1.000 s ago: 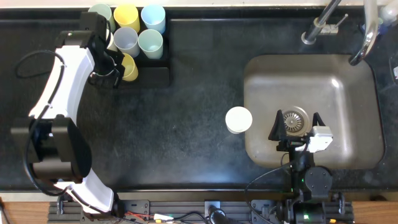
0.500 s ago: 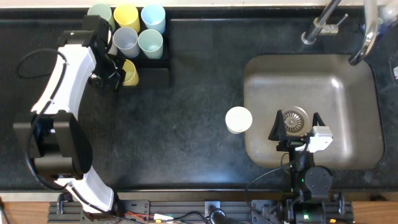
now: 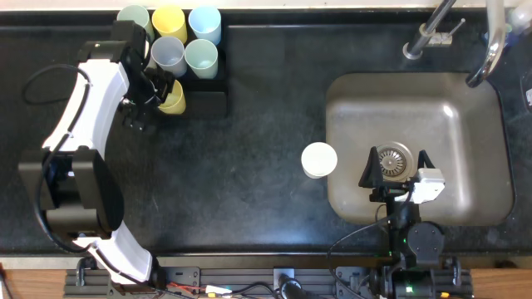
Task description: Store Cups
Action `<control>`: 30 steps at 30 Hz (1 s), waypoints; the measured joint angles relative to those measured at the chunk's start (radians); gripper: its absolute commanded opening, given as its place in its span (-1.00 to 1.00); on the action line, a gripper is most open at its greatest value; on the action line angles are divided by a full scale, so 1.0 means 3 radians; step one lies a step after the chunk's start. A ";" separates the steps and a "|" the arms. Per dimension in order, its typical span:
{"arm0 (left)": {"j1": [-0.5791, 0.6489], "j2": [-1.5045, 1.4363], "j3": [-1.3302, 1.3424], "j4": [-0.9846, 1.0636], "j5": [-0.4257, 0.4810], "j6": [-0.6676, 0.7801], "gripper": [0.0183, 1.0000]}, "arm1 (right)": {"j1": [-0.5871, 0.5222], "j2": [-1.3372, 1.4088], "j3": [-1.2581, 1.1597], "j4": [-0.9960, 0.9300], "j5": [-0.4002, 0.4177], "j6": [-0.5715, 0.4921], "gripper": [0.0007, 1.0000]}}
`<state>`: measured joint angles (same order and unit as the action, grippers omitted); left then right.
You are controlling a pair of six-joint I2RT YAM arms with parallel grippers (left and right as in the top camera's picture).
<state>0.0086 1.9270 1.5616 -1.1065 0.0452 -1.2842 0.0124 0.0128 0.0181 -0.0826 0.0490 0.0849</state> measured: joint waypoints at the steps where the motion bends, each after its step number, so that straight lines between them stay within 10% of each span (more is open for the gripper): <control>1: 0.0000 -0.0001 0.0000 0.0046 -0.0006 0.0001 1.00 | 0.0001 0.0000 0.0000 0.0001 -0.0001 -0.0001 1.00; 11: 0.0000 -0.1180 -0.0045 -0.0039 -0.0090 0.0589 1.00 | 0.0001 0.0000 0.0000 0.0004 -0.0003 -0.0001 0.99; 19: 0.0004 -0.3343 -0.0810 -0.0107 -0.0114 0.2647 1.00 | 0.0001 0.0001 0.0000 0.0001 -0.0003 -0.0001 1.00; 30: 0.0039 -0.5746 -0.4110 0.2781 -0.0066 0.4322 1.00 | 0.0001 -0.0003 0.0000 0.0001 -0.0003 -0.0001 1.00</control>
<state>0.0204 0.2031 0.3286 -0.2722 0.0254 0.0124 0.0128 0.0120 0.0181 -0.0822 0.0483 0.0845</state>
